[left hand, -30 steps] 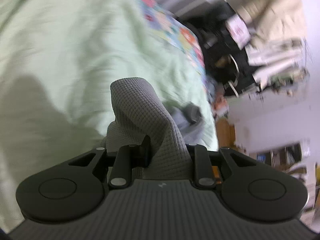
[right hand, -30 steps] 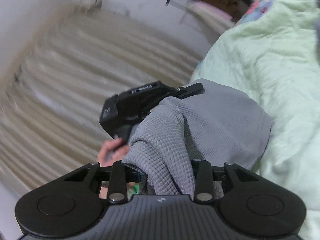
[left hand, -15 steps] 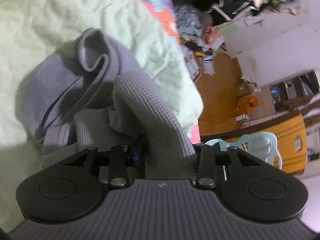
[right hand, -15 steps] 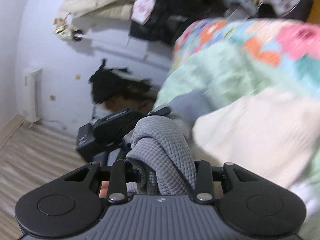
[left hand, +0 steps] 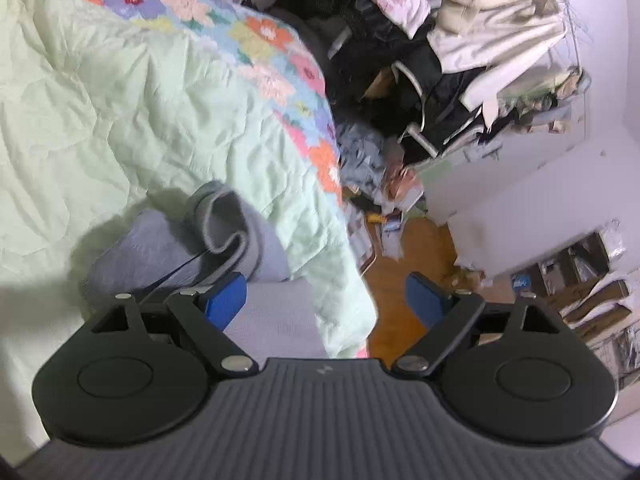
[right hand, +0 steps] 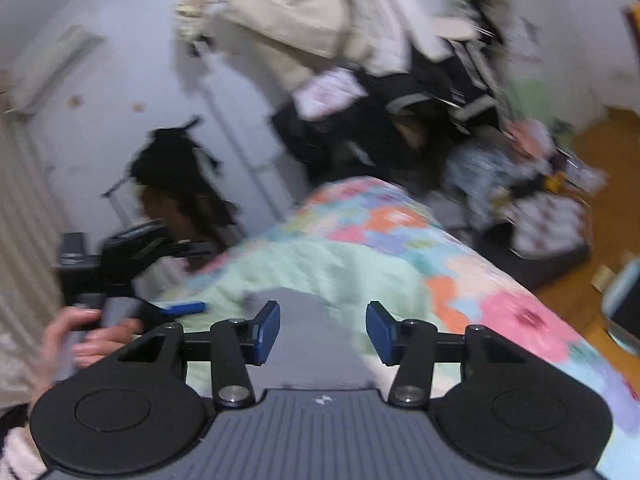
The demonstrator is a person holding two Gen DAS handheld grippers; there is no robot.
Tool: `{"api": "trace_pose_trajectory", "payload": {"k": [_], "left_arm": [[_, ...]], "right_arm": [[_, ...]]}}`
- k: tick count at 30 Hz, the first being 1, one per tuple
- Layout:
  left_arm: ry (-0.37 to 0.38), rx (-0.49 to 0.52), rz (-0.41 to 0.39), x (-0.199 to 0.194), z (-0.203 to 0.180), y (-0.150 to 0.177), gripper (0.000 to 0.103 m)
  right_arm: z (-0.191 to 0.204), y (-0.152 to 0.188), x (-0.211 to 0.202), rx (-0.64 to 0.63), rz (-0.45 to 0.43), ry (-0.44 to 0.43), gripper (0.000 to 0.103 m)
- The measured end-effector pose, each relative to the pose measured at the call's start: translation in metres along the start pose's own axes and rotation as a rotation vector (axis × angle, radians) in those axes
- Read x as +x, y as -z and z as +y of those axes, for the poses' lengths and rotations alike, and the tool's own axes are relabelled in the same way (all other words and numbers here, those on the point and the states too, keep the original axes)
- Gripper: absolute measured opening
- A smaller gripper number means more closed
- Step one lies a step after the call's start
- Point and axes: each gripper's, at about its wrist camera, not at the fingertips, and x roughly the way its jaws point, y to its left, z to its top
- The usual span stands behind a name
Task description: Fold large clothes
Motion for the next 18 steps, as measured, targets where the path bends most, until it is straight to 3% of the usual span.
{"api": "trace_pose_trajectory", "payload": {"k": [3,4,6,7,9,11,14,18], "left_arm": [[-0.119,0.121,0.057,0.02,0.0,0.008,0.086],[-0.139,0.138,0.066,0.021,0.002,0.011,0.085],[-0.148,0.144,0.072,0.021,0.007,0.015,0.086],[-0.148,0.136,0.078,0.02,0.013,0.016,0.086],[-0.14,0.105,0.092,0.017,0.024,0.017,0.085],[-0.132,0.085,0.102,0.018,0.031,0.015,0.086],[-0.136,0.084,0.117,0.026,0.033,0.012,0.086],[-0.087,0.048,0.159,0.038,0.035,0.015,0.086]], "right_arm": [[0.033,-0.002,0.023,-0.121,0.068,-0.04,0.05],[0.043,0.003,0.04,-0.174,0.155,-0.038,0.05],[0.05,0.01,0.055,-0.232,0.252,-0.041,0.049],[0.053,0.026,0.063,-0.307,0.367,-0.039,0.049],[0.055,0.041,0.065,-0.364,0.433,-0.03,0.049],[0.051,0.056,0.059,-0.392,0.453,-0.013,0.049],[0.047,0.059,0.038,-0.389,0.359,-0.036,0.049],[0.045,0.057,0.039,-0.389,0.342,-0.057,0.054]]}}
